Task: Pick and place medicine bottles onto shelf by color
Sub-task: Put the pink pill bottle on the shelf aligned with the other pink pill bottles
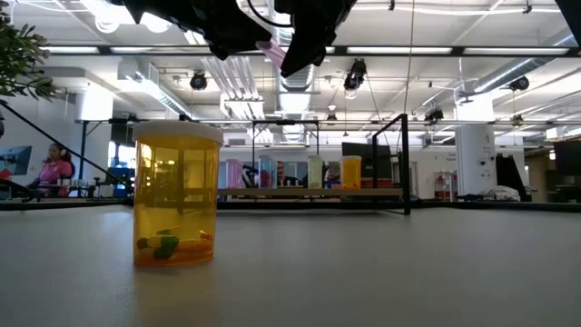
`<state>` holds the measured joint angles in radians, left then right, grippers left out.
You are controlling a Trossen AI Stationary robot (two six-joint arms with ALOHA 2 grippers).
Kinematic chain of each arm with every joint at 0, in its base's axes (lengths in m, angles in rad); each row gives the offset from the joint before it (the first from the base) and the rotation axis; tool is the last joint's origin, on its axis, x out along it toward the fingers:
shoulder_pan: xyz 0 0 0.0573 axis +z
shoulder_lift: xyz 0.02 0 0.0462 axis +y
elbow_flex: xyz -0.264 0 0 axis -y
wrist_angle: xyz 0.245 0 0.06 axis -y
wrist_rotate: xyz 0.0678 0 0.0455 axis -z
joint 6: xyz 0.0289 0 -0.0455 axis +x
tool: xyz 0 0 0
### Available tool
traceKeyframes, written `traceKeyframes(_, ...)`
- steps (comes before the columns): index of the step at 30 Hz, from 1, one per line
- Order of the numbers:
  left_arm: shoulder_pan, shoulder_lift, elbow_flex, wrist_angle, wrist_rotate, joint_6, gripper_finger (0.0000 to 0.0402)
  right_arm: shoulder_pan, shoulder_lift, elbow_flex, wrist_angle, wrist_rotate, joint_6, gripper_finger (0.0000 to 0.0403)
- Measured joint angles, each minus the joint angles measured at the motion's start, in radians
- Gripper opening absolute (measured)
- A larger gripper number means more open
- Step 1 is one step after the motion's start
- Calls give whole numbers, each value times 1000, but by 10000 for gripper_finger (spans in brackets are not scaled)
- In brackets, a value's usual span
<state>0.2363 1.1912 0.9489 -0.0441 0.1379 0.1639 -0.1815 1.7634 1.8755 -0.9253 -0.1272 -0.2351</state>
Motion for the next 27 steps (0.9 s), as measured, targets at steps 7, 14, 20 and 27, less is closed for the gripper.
traceKeyframes(7, 0, 0, 0, 0, -1, 0, 103, 0, -1, 0, 0, -1, -1, 117)
traceKeyframes(14, 0, 0, 0, 0, -1, 0, 102, 0, -2, 0, -1, -1, 25, 140)
traceKeyframes(20, 2, 0, 0, -1, -9, 0, 101, -2, -24, 3, -47, 16, 52, 180)
traceKeyframes(27, 24, 0, 8, -67, -23, -88, 100, -2, -30, 139, -306, 185, 52, 227)
